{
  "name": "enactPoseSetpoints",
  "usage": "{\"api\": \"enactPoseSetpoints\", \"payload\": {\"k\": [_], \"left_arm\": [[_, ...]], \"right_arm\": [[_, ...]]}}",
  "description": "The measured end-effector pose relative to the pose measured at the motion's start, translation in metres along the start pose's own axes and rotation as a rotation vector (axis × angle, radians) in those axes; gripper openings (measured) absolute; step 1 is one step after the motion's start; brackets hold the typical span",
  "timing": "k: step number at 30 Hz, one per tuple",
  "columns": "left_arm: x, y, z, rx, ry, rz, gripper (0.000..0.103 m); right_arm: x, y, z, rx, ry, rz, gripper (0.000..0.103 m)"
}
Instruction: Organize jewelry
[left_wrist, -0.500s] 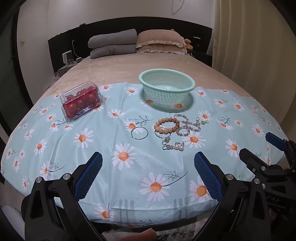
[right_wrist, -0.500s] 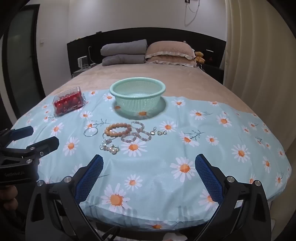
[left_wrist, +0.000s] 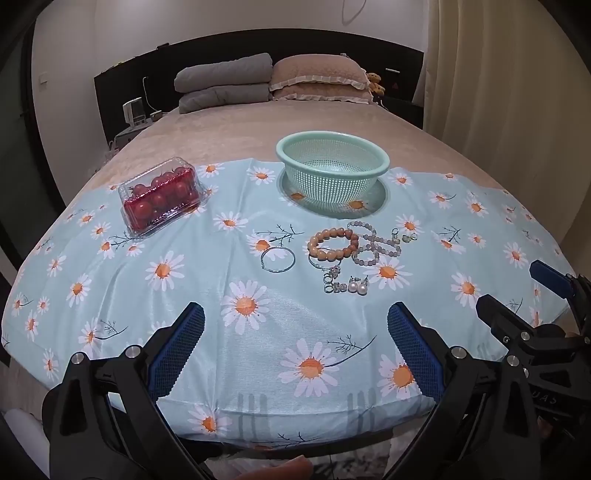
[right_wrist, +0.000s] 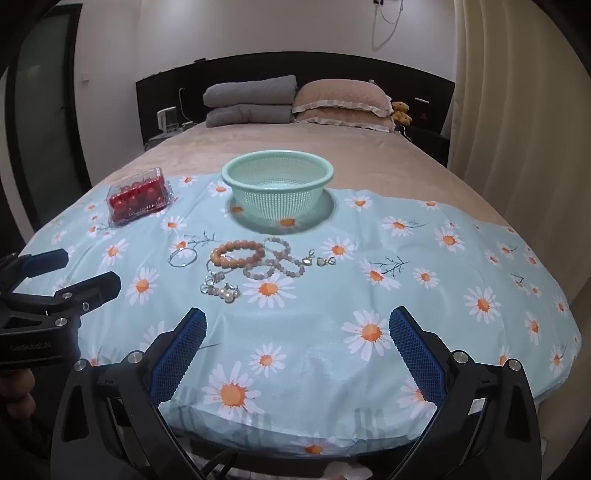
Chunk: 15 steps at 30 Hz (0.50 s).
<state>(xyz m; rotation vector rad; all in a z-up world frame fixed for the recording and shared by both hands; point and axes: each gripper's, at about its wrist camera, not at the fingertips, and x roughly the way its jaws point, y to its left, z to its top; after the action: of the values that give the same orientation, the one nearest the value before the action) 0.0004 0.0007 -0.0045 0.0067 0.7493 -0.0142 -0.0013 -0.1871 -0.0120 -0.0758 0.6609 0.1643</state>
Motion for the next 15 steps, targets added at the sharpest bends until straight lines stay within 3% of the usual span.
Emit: {"api": "enactPoseSetpoints", "payload": {"k": [15], "left_arm": [[0.0021, 0.0001, -0.0005, 0.003, 0.014, -0.008, 0.097]], "right_arm": [[0.0024, 0.0016, -0.0007, -0.017, 0.014, -0.005, 0.095]]}}
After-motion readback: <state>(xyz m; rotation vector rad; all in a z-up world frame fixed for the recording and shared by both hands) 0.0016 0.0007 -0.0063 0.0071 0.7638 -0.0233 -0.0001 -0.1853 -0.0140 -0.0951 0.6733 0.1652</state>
